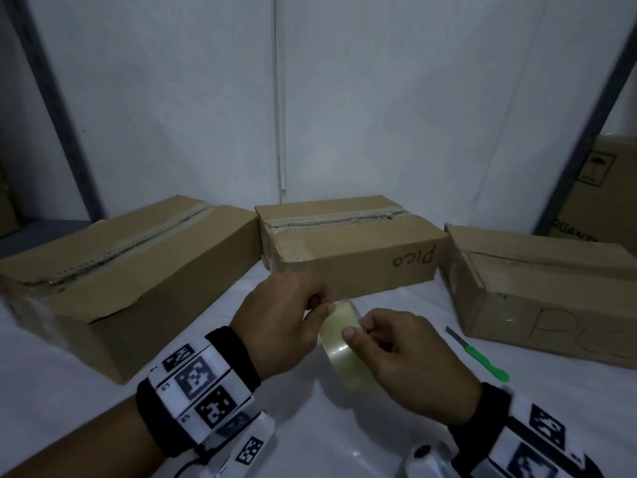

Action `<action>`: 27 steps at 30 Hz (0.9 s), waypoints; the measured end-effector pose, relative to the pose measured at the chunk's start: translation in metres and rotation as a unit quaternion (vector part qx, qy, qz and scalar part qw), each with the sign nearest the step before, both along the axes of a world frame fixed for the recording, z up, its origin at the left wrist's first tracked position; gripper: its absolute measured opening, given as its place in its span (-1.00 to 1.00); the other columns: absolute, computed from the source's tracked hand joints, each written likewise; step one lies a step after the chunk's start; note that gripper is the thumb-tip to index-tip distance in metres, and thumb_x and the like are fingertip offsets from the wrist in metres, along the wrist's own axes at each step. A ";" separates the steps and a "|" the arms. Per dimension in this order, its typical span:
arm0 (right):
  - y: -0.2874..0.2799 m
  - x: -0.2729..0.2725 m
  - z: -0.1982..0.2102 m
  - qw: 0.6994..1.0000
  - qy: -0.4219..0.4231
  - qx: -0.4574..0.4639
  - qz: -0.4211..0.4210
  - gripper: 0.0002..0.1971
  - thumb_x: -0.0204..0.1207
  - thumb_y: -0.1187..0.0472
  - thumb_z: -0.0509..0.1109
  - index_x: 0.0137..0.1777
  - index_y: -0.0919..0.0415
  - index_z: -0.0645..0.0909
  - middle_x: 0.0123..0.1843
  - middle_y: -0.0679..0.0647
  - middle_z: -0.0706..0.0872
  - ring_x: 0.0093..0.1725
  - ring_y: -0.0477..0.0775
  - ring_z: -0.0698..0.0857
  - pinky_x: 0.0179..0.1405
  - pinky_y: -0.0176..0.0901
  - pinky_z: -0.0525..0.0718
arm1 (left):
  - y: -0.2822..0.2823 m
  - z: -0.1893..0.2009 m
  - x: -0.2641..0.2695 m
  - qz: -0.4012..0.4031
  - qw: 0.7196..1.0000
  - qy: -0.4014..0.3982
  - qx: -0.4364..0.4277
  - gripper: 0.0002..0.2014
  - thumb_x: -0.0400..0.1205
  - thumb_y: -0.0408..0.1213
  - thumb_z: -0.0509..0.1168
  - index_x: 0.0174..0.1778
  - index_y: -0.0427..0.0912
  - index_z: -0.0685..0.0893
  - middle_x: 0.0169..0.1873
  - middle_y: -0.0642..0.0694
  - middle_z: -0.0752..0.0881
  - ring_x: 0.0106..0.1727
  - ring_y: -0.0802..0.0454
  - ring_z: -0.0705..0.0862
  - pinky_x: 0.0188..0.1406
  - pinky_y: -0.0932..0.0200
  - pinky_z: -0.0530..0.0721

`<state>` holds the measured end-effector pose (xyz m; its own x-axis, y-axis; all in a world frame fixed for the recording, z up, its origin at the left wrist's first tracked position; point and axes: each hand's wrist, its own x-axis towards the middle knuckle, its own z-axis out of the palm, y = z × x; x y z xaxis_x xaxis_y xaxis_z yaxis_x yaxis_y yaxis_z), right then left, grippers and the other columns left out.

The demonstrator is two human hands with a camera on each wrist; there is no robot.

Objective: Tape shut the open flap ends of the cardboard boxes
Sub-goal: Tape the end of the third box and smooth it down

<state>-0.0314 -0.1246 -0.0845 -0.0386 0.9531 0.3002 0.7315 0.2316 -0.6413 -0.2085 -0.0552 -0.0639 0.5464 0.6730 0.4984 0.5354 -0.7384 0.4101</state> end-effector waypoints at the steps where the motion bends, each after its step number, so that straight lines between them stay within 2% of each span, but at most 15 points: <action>1: 0.001 -0.002 0.002 1.000 -0.005 0.009 -0.007 -0.58 0.56 -0.10 0.32 -0.34 0.24 0.57 -0.50 0.08 0.61 -0.44 0.04 0.59 -0.35 0.01 0.53 | -0.001 0.002 -0.001 0.003 1.000 -0.013 0.004 -0.82 0.54 -0.09 0.23 -0.34 -0.04 0.63 -0.40 0.09 0.65 -0.30 0.07 0.61 -0.30 -0.04 0.62; 3: 0.008 -0.004 0.006 1.000 -0.006 0.009 -0.015 -0.53 0.58 -0.09 0.29 -0.43 0.24 0.51 -0.54 0.09 0.57 -0.49 0.02 0.55 -0.41 -0.06 0.48 | -0.003 0.006 -0.003 0.010 0.999 -0.041 0.010 -0.80 0.54 -0.10 0.25 -0.35 -0.08 0.64 -0.42 0.05 0.67 -0.32 0.06 0.62 -0.33 -0.02 0.61; 5: 0.015 -0.004 0.007 1.000 0.003 -0.014 -0.011 -0.47 0.61 -0.08 0.26 -0.54 0.20 0.37 -0.60 0.06 0.43 -0.56 -0.06 0.43 -0.46 -0.15 0.38 | -0.004 0.011 -0.006 0.015 0.998 -0.062 0.014 -0.79 0.54 -0.11 0.28 -0.36 -0.10 0.67 -0.43 0.03 0.69 -0.35 0.09 0.64 -0.37 0.07 0.60; 7: 0.021 -0.002 0.005 0.999 0.035 -0.034 0.018 -0.46 0.61 -0.13 0.23 -0.52 0.21 0.36 -0.56 0.09 0.38 -0.52 -0.08 0.40 -0.40 -0.16 0.36 | -0.002 0.015 -0.010 0.026 0.997 -0.072 0.004 -0.81 0.55 -0.14 0.32 -0.36 -0.09 0.69 -0.43 0.04 0.71 -0.37 0.16 0.64 -0.39 0.19 0.60; 9: 0.022 -0.003 0.003 0.992 0.081 -0.061 0.074 -0.40 0.57 -0.24 0.21 -0.40 0.33 0.48 -0.44 0.27 0.49 -0.41 -0.04 0.49 -0.30 -0.07 0.43 | 0.003 0.017 -0.018 0.040 0.994 -0.098 -0.023 -0.84 0.57 -0.20 0.37 -0.34 -0.08 0.70 -0.43 0.07 0.72 -0.39 0.22 0.64 -0.43 0.41 0.52; 10: 0.022 -0.003 0.003 0.986 0.108 -0.085 0.098 -0.40 0.52 -0.28 0.24 -0.31 0.34 0.56 -0.38 0.26 0.58 -0.36 0.01 0.56 -0.25 -0.03 0.49 | 0.007 0.019 -0.023 0.047 0.992 -0.110 -0.031 -0.85 0.57 -0.23 0.37 -0.33 -0.08 0.71 -0.42 0.08 0.72 -0.38 0.26 0.64 -0.43 0.50 0.48; 12: 0.019 -0.007 0.007 0.972 0.145 -0.122 0.136 -0.48 0.46 -0.28 0.31 -0.16 0.24 0.68 -0.25 0.17 0.75 -0.23 0.13 0.70 -0.13 0.02 0.60 | 0.013 0.024 -0.035 0.069 0.990 -0.117 -0.040 -0.87 0.58 -0.24 0.37 -0.30 -0.08 0.71 -0.40 0.11 0.71 -0.31 0.31 0.64 -0.38 0.54 0.48; 13: 0.018 -0.009 0.009 0.971 0.150 -0.119 0.143 -0.49 0.47 -0.28 0.31 -0.13 0.24 0.68 -0.22 0.20 0.75 -0.20 0.20 0.71 -0.11 0.06 0.61 | 0.015 0.026 -0.041 0.080 0.988 -0.120 -0.045 -0.87 0.58 -0.22 0.37 -0.30 -0.07 0.70 -0.40 0.11 0.71 -0.30 0.29 0.64 -0.37 0.53 0.49; 14: 0.019 -0.012 0.011 0.973 0.150 -0.104 0.142 -0.47 0.49 -0.28 0.30 -0.17 0.26 0.63 -0.28 0.23 0.67 -0.25 0.24 0.64 -0.17 0.07 0.58 | 0.017 0.029 -0.047 0.089 0.987 -0.124 -0.048 -0.87 0.58 -0.19 0.37 -0.30 -0.04 0.70 -0.40 0.10 0.72 -0.32 0.25 0.64 -0.37 0.50 0.50; 16: 0.021 -0.017 0.017 0.981 0.147 -0.058 0.115 -0.49 0.52 -0.25 0.30 -0.36 0.23 0.48 -0.45 0.08 0.45 -0.42 0.04 0.46 -0.34 -0.12 0.42 | 0.018 0.033 -0.056 0.099 0.986 -0.124 -0.045 -0.87 0.57 -0.16 0.37 -0.30 -0.03 0.70 -0.42 0.07 0.72 -0.38 0.19 0.63 -0.41 0.43 0.51; 18: 0.027 -0.024 0.020 0.988 0.130 -0.039 0.076 -0.54 0.50 -0.17 0.34 -0.47 0.13 0.42 -0.57 -0.11 0.38 -0.54 -0.13 0.39 -0.46 -0.32 0.35 | 0.017 0.037 -0.063 0.109 0.986 -0.125 -0.026 -0.86 0.56 -0.16 0.38 -0.32 -0.04 0.71 -0.44 0.05 0.72 -0.41 0.16 0.62 -0.43 0.36 0.52; 20: 0.032 -0.032 0.019 0.994 0.083 -0.043 0.051 -0.49 0.52 -0.15 0.35 -0.58 0.06 0.35 -0.68 -0.14 0.35 -0.64 -0.20 0.36 -0.54 -0.36 0.29 | 0.014 0.041 -0.069 0.118 0.983 -0.137 -0.013 -0.85 0.56 -0.17 0.39 -0.33 -0.05 0.71 -0.47 0.06 0.71 -0.45 0.17 0.60 -0.47 0.38 0.50; 22: 0.037 -0.040 0.019 0.995 0.070 -0.061 0.043 -0.49 0.50 -0.20 0.35 -0.57 0.06 0.40 -0.69 -0.16 0.42 -0.64 -0.22 0.43 -0.55 -0.35 0.32 | 0.015 0.043 -0.078 0.129 0.982 -0.137 -0.011 -0.84 0.55 -0.20 0.39 -0.35 -0.06 0.71 -0.50 0.07 0.69 -0.48 0.21 0.57 -0.48 0.41 0.47; 24: 0.042 -0.047 0.022 0.992 0.095 -0.066 0.043 -0.57 0.41 -0.28 0.37 -0.42 0.06 0.54 -0.62 -0.21 0.56 -0.57 -0.27 0.52 -0.50 -0.38 0.41 | 0.020 0.041 -0.094 0.150 0.979 -0.139 -0.014 -0.85 0.55 -0.23 0.39 -0.35 -0.09 0.71 -0.47 0.05 0.71 -0.46 0.22 0.58 -0.42 0.32 0.53; 27: 0.048 -0.065 0.027 0.983 0.153 -0.055 0.088 -0.63 0.38 -0.28 0.34 -0.43 -0.02 0.53 -0.63 -0.25 0.55 -0.59 -0.28 0.50 -0.40 -0.25 0.42 | 0.028 0.034 -0.122 0.187 0.970 -0.148 -0.036 -0.85 0.55 -0.24 0.40 -0.32 -0.16 0.72 -0.41 -0.05 0.75 -0.41 0.13 0.64 -0.34 0.24 0.58</action>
